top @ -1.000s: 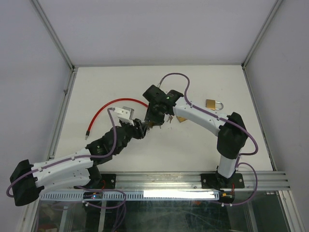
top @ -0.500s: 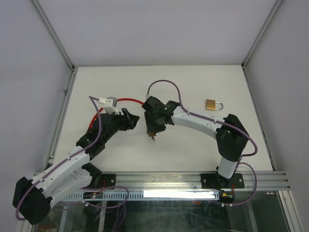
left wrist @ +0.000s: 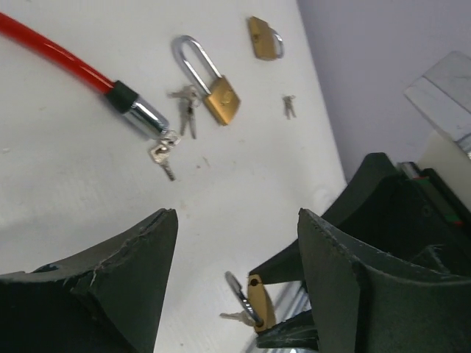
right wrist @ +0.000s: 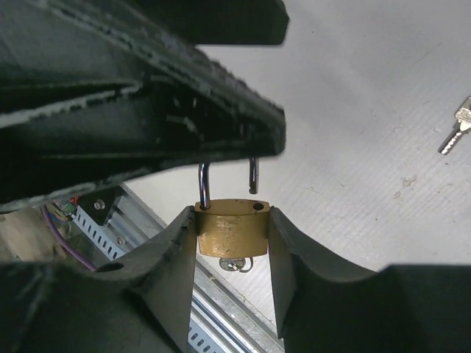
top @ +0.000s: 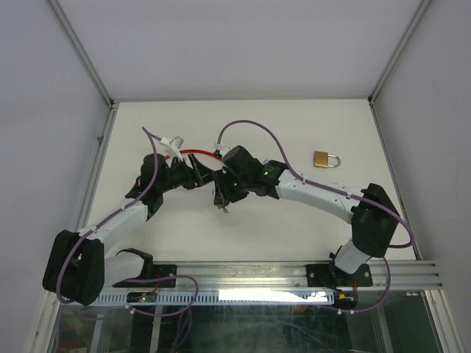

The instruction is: Unlock with the key

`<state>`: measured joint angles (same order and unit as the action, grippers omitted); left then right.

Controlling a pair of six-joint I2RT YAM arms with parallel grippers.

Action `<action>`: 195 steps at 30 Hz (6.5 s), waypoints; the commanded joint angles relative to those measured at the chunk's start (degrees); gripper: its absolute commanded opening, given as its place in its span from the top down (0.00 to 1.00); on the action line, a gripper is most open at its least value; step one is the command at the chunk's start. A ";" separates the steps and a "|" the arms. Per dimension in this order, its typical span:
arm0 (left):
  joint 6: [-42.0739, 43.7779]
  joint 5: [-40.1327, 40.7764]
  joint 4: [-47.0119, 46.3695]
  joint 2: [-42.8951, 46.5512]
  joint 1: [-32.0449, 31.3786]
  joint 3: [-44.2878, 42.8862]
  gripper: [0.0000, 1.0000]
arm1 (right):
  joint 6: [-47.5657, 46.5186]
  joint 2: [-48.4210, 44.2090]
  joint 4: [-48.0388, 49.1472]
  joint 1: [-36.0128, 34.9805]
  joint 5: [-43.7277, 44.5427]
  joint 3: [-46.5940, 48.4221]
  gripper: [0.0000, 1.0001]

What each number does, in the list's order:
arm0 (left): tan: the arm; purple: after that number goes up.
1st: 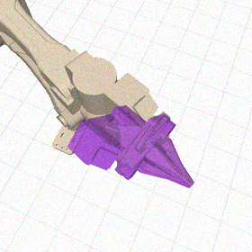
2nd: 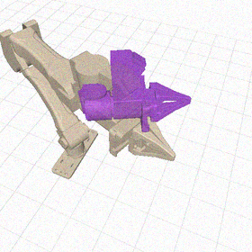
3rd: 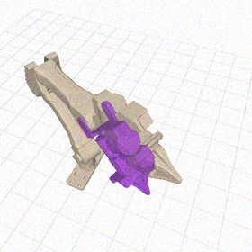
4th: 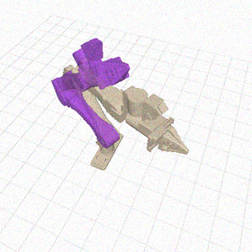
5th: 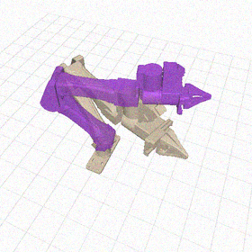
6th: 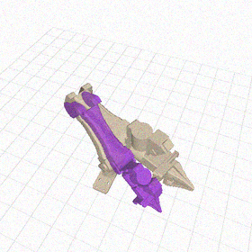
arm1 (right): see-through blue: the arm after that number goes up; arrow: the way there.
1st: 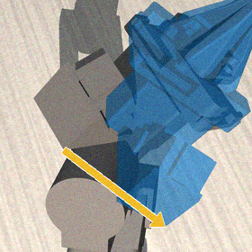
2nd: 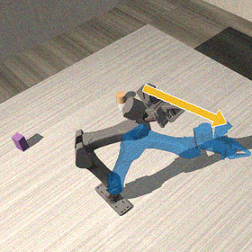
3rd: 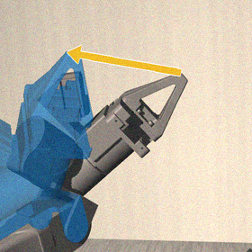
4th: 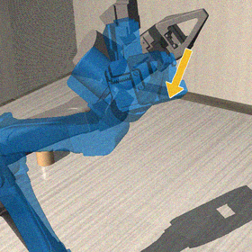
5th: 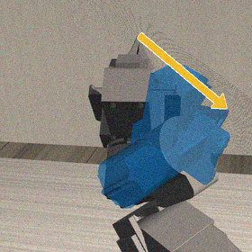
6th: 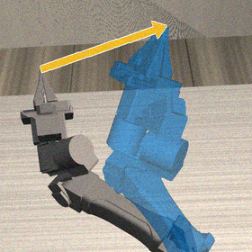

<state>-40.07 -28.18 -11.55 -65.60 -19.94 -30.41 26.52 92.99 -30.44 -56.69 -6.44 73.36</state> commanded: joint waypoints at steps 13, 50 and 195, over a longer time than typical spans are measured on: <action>-13.36 -21.10 -24.72 -4.95 1.48 6.12 0.32 | 1.36 -7.14 12.34 1.95 -3.90 -4.96 1.00; -24.14 -22.26 -45.20 -7.60 2.02 9.85 0.33 | 7.94 -10.17 26.32 7.83 -19.34 -13.36 1.00; 2.45 6.15 22.87 15.22 2.50 1.15 0.03 | 10.87 12.38 -23.76 9.87 12.98 -1.21 0.22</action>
<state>-37.08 -20.12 14.83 -50.63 -17.56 -29.08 35.07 106.08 -50.92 -45.82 6.13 70.50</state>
